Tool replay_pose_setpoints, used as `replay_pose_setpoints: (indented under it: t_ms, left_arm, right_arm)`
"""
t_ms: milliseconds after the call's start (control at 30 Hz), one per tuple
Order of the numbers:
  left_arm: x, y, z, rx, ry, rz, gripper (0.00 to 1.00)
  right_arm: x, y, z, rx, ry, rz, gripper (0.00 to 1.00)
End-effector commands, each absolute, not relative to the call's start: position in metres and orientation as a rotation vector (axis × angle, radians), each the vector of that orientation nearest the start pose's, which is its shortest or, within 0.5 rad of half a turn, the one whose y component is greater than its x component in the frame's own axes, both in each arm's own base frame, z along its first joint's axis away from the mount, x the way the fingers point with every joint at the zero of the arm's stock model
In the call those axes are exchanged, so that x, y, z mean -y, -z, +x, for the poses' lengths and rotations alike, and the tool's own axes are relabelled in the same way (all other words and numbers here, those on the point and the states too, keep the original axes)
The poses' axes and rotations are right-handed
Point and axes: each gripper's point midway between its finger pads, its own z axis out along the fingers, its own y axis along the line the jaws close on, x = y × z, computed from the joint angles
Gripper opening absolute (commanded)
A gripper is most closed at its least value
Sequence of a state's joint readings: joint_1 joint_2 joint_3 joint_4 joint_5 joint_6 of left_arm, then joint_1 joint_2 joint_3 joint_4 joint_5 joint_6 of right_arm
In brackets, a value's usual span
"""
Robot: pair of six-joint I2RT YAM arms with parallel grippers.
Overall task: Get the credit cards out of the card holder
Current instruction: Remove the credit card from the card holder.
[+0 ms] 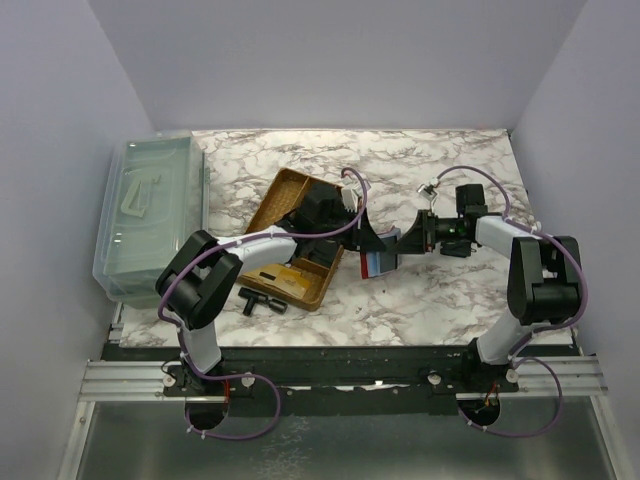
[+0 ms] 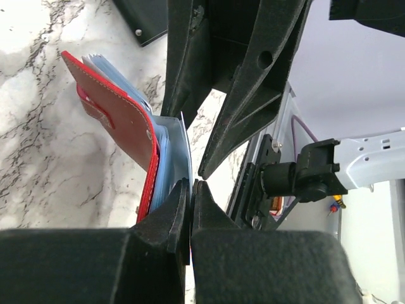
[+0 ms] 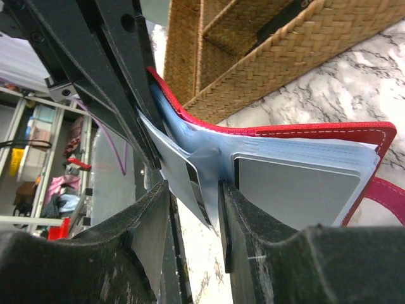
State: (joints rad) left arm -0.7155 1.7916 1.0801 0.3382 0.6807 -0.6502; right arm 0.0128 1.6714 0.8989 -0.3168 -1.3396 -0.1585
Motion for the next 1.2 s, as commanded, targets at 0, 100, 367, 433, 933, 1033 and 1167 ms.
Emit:
replay_pose_setpoints:
  t_ms: [0, 100, 367, 433, 933, 1033, 1167]
  left_arm:
    - [0.414, -0.189, 0.258, -1.967, 1.642, 0.652, 0.0]
    - [0.415, -0.192, 0.257, -1.95, 1.67, 0.641, 0.0]
    - [0.406, -0.197, 0.259, -1.93, 1.709, 0.62, 0.0]
    - [0.401, -0.199, 0.259, -1.922, 1.714, 0.621, 0.0]
    - [0.371, -0.218, 0.253, -1.868, 1.775, 0.654, 0.0]
    - [0.369, -0.221, 0.252, -1.861, 1.791, 0.661, 0.0]
    - [0.364, -0.222, 0.253, -1.86, 1.802, 0.653, 0.0]
  right_arm:
    - [-0.178, -0.143, 0.275, -1.93, -1.76, -0.624, 0.43]
    - [-0.179, -0.152, 0.27, -1.873, -1.823, -0.636, 0.41]
    - [-0.179, -0.166, 0.262, -1.796, -1.891, -0.653, 0.08]
    - [-0.177, -0.168, 0.261, -1.777, -1.9, -0.655, 0.02]
    - [-0.17, -0.186, 0.255, -1.659, -1.974, -0.657, 0.0]
    - [-0.169, -0.188, 0.255, -1.644, -1.986, -0.655, 0.0]
    - [-0.167, -0.188, 0.255, -1.637, -1.985, -0.651, 0.0]
